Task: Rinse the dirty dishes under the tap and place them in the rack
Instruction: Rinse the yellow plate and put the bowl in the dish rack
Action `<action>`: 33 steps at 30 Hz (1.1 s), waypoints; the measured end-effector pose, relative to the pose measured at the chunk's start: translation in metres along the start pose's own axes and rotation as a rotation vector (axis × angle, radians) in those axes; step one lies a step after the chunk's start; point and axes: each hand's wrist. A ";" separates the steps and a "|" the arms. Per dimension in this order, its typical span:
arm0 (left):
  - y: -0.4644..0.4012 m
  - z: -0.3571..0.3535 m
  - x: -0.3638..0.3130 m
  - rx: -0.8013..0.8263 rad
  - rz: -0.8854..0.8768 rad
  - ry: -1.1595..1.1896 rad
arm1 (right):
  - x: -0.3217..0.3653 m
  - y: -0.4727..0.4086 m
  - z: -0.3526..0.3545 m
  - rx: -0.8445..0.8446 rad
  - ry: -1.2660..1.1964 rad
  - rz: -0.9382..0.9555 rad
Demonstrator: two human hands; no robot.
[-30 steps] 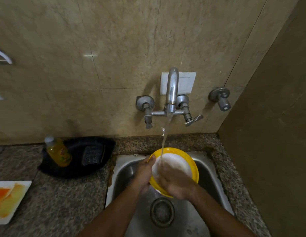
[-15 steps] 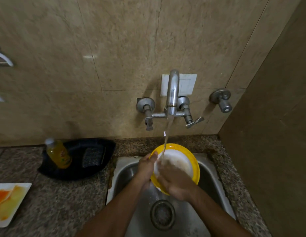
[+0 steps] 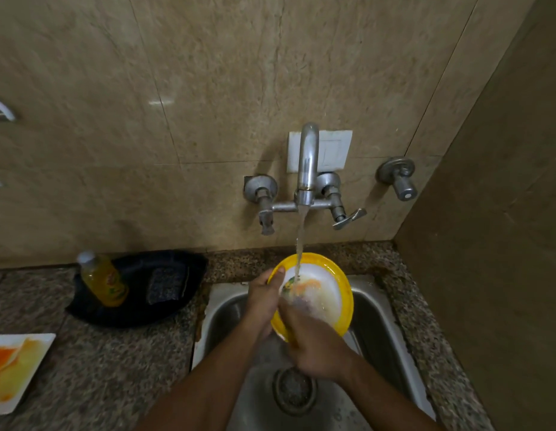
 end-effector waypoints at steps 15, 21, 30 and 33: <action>0.005 0.015 -0.009 -0.059 -0.308 -0.318 | -0.018 0.004 -0.018 -0.086 0.024 0.094; 0.002 0.013 -0.018 -0.053 -0.358 -0.420 | -0.018 0.003 -0.020 -0.131 0.037 0.133; 0.005 0.014 -0.014 -0.131 -0.360 -0.472 | -0.031 0.001 -0.025 -0.181 0.091 0.140; 0.001 0.011 -0.021 -0.103 -0.359 -0.494 | -0.024 0.003 -0.036 -0.127 -0.018 0.145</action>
Point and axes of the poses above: each hand's wrist, its own y-axis away from the middle knuckle, its own z-axis out of the back of the hand, x = y × z, and after that the axes turned 15 degrees about -z, right-handed
